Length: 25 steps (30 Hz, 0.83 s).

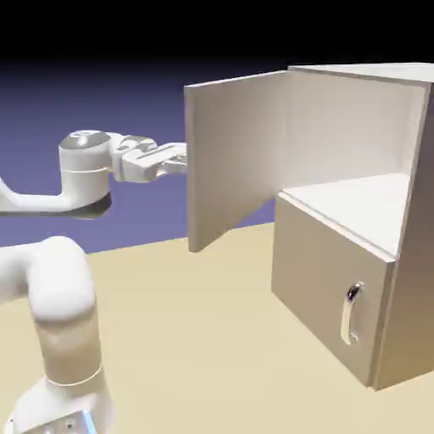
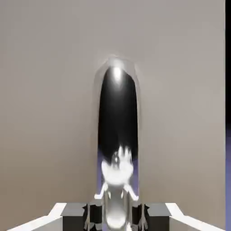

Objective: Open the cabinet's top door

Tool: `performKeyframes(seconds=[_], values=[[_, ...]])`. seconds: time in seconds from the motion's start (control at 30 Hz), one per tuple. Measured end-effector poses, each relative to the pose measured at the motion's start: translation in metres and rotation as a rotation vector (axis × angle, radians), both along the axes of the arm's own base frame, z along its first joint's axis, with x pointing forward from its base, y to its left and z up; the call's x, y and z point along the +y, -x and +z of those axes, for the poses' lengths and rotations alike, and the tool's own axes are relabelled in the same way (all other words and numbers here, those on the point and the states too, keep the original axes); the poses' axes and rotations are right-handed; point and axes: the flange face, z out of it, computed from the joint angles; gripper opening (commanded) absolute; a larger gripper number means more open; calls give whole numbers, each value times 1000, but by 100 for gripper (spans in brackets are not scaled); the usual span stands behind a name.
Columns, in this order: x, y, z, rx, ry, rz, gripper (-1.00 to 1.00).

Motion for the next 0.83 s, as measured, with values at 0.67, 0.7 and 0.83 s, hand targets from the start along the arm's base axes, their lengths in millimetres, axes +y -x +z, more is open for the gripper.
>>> performKeyframes(seconds=[0.67,0.7,0.83], values=[[185,1,0,0,-1,-458,-100],[193,0,0,0,-1,-477,-100],[221,-9,0,0,-1,-549,-100]])
